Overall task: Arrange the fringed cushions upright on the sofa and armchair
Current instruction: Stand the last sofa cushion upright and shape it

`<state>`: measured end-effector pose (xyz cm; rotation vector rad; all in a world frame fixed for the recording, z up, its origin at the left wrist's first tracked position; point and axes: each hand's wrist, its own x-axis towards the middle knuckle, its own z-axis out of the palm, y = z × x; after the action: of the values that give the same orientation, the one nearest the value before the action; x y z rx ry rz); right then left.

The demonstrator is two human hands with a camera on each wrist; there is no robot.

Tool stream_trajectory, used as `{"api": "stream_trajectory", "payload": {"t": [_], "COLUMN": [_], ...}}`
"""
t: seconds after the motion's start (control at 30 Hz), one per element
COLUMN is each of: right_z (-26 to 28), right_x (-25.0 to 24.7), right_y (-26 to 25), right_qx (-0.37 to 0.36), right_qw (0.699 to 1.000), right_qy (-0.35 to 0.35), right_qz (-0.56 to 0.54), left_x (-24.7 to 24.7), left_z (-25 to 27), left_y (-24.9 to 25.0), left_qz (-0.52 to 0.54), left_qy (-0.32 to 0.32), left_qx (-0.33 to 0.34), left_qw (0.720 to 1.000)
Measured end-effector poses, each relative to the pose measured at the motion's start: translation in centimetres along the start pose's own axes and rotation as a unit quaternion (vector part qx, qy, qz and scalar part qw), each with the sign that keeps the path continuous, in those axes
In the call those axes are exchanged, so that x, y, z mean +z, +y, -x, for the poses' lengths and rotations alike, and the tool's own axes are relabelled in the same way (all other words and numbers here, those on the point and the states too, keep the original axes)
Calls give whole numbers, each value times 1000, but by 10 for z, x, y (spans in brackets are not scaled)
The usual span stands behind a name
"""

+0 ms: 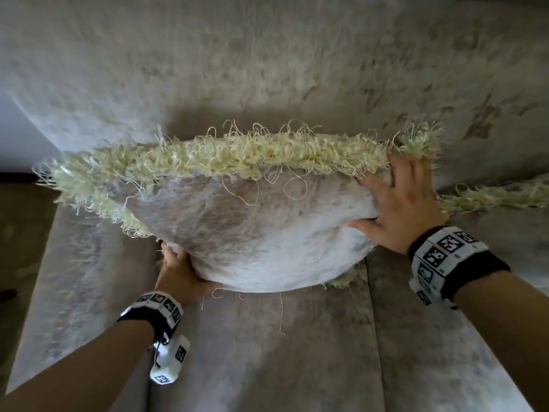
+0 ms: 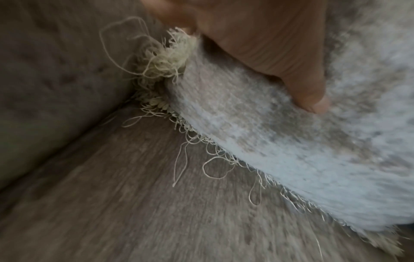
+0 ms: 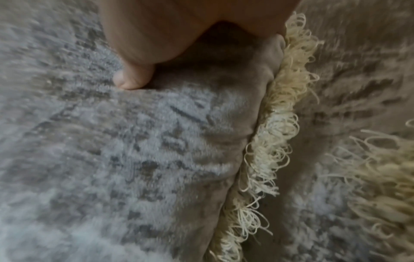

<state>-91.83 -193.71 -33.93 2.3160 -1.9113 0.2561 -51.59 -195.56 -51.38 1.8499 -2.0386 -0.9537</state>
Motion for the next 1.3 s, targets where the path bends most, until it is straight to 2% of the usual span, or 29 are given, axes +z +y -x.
{"api": "stream_trajectory", "payload": {"t": [0.1, 0.17, 0.23, 0.3, 0.37, 0.43, 0.57, 0.67, 0.73, 0.87, 1.0, 1.07, 1.17, 1.3], "right_z": [5, 10, 13, 19, 24, 32, 60, 82, 91, 98, 100, 100, 101, 101], "right_x": [8, 10, 11, 7, 2, -3, -13, -30, -44, -65, -59, -44, -16, 12], "right_y": [5, 5, 3, 2, 2, 0, 3, 15, 19, 15, 5, 0, -4, -3], "right_qx": [-9, -10, -10, -9, -7, 6, 63, 113, 146, 189, 206, 231, 263, 291], "right_qw": [1000, 1000, 1000, 1000, 1000, 1000, 998, 992, 987, 978, 973, 968, 960, 951], "right_qy": [8, 9, 10, 11, 13, 14, 28, 48, 55, 57, 60, 47, 32, 13], "right_qz": [15, 17, 15, 15, 11, 5, 6, -10, -38, -73, -80, -89, -96, -105], "left_x": [18, 19, 17, 10, 1, -7, -25, -56, -82, -145, -184, -187, -172, -148], "left_z": [-3, -4, -3, 6, 17, 29, 58, 70, 71, 73, 70, 58, 40, 18], "left_y": [-12, -18, -15, 1, 13, 19, 45, 75, 98, 135, 149, 146, 137, 127], "left_qz": [10, -35, -90, -124, -110, -125, -98, -159, -194, -272, -323, -342, -355, -347], "left_qy": [18, -7, -28, -84, -72, -6, 26, 78, 112, 93, 107, 104, 84, 88], "left_qx": [17, 29, -17, -49, -59, -34, 24, 135, 180, 201, 255, 259, 237, 216], "left_qw": [1000, 999, 995, 988, 989, 992, 995, 975, 958, 937, 905, 898, 901, 909]}}
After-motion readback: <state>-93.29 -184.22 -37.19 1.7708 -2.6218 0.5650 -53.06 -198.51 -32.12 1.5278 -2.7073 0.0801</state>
